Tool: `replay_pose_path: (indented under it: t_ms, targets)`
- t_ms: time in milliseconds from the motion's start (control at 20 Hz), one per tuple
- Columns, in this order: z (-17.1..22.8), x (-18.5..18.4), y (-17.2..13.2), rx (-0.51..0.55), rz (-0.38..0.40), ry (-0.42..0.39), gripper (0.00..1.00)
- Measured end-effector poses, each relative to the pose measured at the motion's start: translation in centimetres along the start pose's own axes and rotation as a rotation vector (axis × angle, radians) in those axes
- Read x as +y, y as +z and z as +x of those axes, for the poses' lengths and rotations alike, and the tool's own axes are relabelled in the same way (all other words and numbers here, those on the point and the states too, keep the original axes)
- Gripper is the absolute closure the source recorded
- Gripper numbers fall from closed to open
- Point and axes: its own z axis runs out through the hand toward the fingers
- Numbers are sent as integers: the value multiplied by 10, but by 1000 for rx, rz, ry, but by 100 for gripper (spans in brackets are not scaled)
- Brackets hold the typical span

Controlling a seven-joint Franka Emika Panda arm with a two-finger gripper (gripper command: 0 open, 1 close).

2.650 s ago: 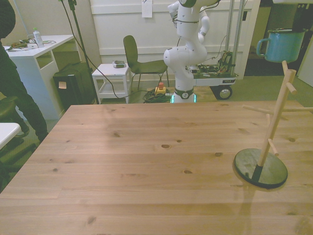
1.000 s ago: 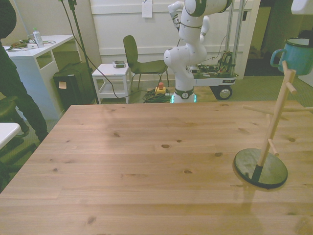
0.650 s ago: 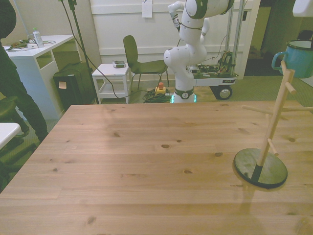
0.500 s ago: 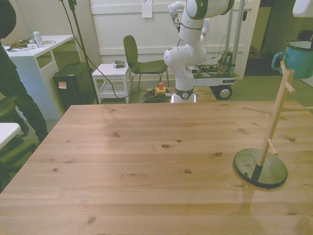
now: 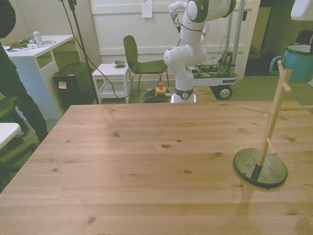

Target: Hang the mug

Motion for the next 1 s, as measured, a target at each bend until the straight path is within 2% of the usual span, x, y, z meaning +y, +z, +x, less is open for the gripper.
replay_pose_path:
  t_ms: [500,550,1000]
  targets:
    - [6,-2,1,4,4,6,100]
    - [7,-3,2,3,2,7,0]
    - [8,-4,9,-3,-11,7,0]
